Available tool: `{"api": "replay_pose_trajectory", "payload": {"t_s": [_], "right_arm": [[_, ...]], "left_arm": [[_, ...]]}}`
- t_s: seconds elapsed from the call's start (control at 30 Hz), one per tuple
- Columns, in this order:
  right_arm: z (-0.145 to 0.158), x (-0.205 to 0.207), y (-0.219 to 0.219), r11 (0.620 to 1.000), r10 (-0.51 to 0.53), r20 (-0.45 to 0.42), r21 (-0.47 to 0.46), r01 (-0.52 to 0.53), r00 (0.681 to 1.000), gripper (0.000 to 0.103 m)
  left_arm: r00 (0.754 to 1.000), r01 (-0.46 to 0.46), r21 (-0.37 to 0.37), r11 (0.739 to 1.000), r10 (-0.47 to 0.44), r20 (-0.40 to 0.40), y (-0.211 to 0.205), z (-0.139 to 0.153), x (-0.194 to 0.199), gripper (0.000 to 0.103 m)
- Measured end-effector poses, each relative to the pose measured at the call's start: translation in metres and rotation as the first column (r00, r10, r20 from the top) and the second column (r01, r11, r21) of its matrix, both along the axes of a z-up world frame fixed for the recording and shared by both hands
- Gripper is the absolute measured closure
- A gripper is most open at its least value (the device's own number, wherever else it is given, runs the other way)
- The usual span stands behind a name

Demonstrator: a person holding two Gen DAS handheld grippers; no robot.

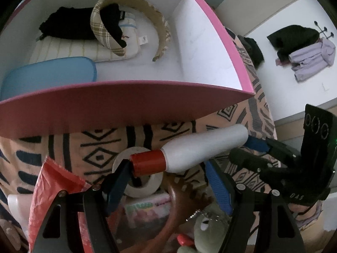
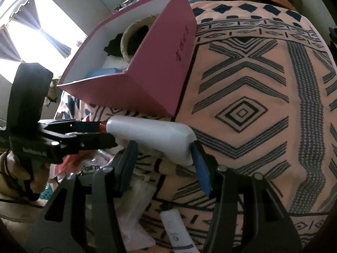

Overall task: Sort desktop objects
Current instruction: 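Lift the white bottle with the left gripper toward the box rim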

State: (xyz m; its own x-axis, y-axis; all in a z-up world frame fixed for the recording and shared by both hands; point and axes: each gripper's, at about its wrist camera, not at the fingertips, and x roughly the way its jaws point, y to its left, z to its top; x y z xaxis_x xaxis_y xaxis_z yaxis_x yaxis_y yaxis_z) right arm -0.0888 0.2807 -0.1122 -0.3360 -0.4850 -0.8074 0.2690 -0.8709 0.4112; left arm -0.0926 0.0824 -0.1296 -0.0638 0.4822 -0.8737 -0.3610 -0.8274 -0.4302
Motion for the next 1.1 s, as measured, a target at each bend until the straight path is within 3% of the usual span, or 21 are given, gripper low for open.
{"api": "replay_pose_trajectory", "payload": {"t_s": [0.3, 0.43, 1.1], "right_arm": [[-0.014, -0.009, 0.002, 1.000, -0.011, 0.015, -0.016, 0.012, 1.000, 0.048], [-0.009, -0.007, 0.005, 0.999, -0.033, 0.026, -0.024, 0.033, 0.999, 0.057], [0.068, 0.021, -0.012, 0.998, -0.009, -0.090, -0.062, 0.003, 0.996, 0.057]], "left_arm": [[1.000, -0.012, -0.018, 1.000, 0.012, -0.008, 0.008, -0.002, -0.009, 0.031], [1.000, -0.021, -0.015, 1.000, 0.021, 0.000, 0.009, 0.003, -0.008, 0.031], [0.998, -0.037, 0.052, 0.998, 0.040, -0.056, -0.023, 0.062, 0.015, 0.031]]}}
